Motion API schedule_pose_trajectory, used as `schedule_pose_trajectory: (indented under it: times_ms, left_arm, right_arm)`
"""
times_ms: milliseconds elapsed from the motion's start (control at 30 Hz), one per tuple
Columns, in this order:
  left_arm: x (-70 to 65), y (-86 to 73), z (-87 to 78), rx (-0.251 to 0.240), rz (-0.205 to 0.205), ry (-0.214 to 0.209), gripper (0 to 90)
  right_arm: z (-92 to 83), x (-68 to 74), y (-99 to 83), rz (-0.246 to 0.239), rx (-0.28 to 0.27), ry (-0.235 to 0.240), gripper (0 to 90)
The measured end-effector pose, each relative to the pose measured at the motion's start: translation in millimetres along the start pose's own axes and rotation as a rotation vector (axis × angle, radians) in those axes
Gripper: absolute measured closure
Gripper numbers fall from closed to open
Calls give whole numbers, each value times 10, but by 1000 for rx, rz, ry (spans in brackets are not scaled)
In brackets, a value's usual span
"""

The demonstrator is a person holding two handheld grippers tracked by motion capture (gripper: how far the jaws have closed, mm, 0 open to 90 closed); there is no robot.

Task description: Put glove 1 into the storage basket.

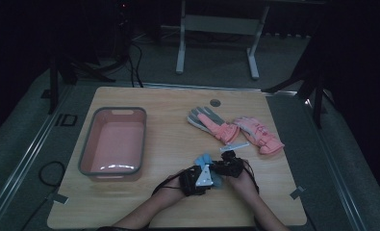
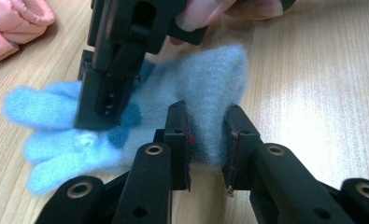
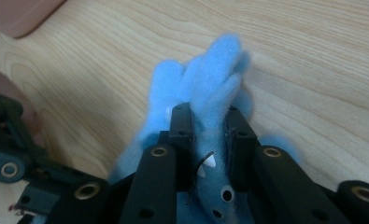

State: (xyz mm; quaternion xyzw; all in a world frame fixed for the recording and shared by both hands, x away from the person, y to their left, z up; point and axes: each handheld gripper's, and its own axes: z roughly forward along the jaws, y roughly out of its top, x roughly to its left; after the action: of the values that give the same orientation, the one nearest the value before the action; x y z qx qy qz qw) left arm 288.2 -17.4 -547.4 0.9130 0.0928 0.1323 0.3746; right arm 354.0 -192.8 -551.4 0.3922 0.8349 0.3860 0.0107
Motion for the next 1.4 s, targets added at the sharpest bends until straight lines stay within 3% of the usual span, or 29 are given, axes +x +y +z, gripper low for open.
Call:
schedule_pose_trajectory:
  times_ms: [200,467,667,1033,1400]
  left_arm:
    - [80,47,-79,3,-43,-22,767]
    - [181,149,-280,-12,-38,-2,772]
    - [261,232,-442,-11,-24,24,772]
    - [394,288,-713,14,-3,71,773]
    - [510,242,-996,32,-18,106,773]
  right_arm:
    - [-72,11,67,20,-27,29,793]
    - [-200,45,246,31,-76,53,794]
    - [-269,124,429,-6,-103,47,794]
    - [-293,257,733,-22,-142,79,794]
    - [-235,419,1021,-58,-140,110,795]
